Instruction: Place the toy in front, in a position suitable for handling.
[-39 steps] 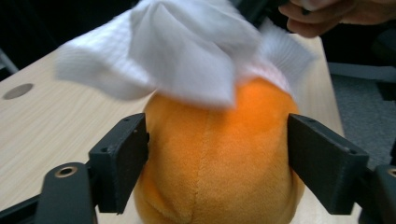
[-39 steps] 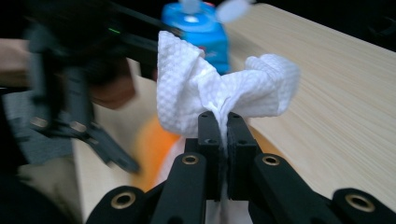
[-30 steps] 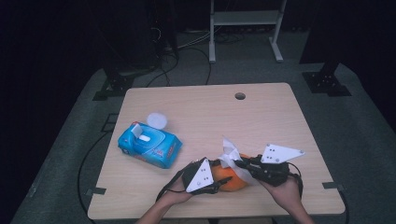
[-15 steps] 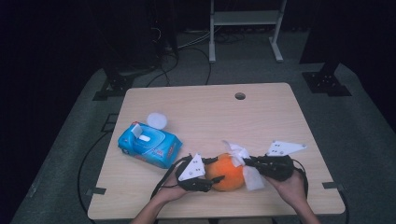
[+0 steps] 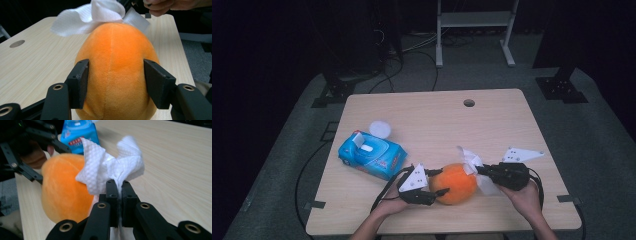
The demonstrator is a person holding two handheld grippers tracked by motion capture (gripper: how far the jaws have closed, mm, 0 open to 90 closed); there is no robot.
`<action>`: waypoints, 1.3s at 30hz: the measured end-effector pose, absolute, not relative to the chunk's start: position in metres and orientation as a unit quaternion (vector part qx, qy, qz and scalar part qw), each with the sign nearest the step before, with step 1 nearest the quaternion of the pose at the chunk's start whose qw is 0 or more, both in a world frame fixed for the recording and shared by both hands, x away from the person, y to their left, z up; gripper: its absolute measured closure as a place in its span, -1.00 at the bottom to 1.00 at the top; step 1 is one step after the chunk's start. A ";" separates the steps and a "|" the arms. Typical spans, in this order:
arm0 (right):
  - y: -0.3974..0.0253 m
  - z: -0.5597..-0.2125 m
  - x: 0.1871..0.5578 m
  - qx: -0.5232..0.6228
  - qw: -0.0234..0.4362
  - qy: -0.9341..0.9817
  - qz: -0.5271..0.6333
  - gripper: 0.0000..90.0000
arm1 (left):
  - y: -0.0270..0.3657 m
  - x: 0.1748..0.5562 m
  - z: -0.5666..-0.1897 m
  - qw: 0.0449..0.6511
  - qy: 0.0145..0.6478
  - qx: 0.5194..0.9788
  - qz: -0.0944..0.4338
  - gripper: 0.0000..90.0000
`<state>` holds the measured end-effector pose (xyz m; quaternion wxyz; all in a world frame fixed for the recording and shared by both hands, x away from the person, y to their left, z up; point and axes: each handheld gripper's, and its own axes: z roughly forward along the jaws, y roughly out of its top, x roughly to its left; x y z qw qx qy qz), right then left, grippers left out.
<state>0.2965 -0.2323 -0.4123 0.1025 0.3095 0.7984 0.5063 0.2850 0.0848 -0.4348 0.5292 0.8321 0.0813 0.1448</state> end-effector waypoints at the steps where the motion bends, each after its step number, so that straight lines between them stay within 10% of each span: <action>1: -0.232 -0.411 0.295 0.307 0.098 0.797 0.511 0.91 | 0.085 0.285 -0.435 0.528 0.080 0.833 0.146 -0.11; 27: -0.218 -0.399 0.288 0.275 0.096 0.806 0.515 0.88 | 0.084 0.286 -0.428 0.536 0.089 0.825 0.155 -0.05; 35: -0.226 -0.415 0.298 0.300 0.076 0.815 0.489 0.90 | 0.086 0.294 -0.432 0.540 0.134 0.821 0.131 -0.64; 39: -0.223 -0.407 0.292 0.292 0.090 0.809 0.502 0.91 | 0.082 0.293 -0.437 0.542 0.135 0.821 0.117 -0.25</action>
